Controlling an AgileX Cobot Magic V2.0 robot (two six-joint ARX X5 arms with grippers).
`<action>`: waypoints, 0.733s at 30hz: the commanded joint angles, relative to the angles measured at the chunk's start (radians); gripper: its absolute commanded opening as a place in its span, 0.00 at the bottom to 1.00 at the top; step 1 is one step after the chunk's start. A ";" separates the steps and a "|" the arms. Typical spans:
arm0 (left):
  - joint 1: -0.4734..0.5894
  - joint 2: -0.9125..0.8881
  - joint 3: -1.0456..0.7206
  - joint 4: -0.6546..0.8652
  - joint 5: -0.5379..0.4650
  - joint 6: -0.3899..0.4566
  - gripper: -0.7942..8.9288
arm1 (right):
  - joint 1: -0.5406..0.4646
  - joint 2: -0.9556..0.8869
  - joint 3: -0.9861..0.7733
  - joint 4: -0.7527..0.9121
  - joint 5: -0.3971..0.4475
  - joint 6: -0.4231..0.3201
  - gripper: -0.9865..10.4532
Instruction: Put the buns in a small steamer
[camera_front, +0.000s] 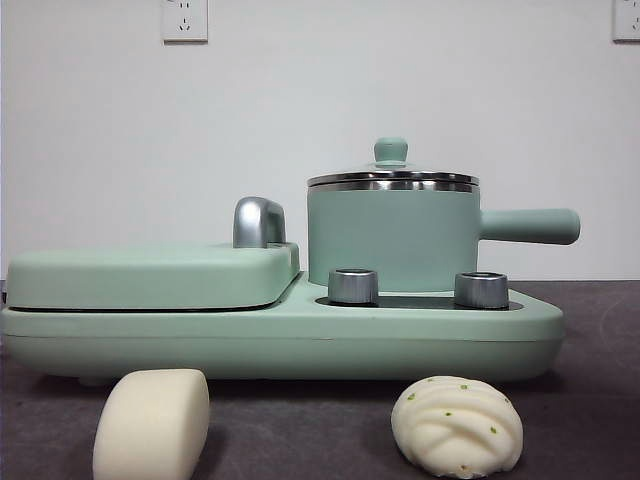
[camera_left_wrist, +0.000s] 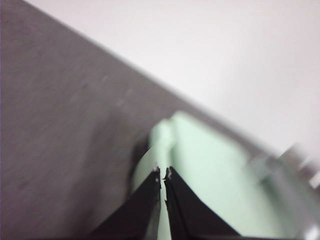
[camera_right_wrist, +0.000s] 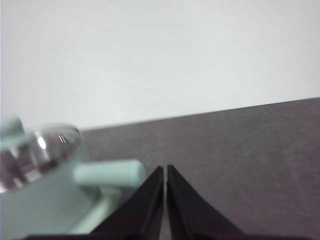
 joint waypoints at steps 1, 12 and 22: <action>0.001 0.000 -0.019 0.149 0.000 -0.082 0.10 | 0.001 0.000 0.003 0.068 -0.023 0.108 0.09; 0.000 0.028 0.150 0.229 0.000 -0.042 0.10 | 0.001 0.067 0.296 -0.114 -0.031 0.100 0.09; 0.000 0.234 0.513 -0.080 0.005 0.083 0.10 | 0.001 0.299 0.648 -0.343 -0.091 -0.038 0.09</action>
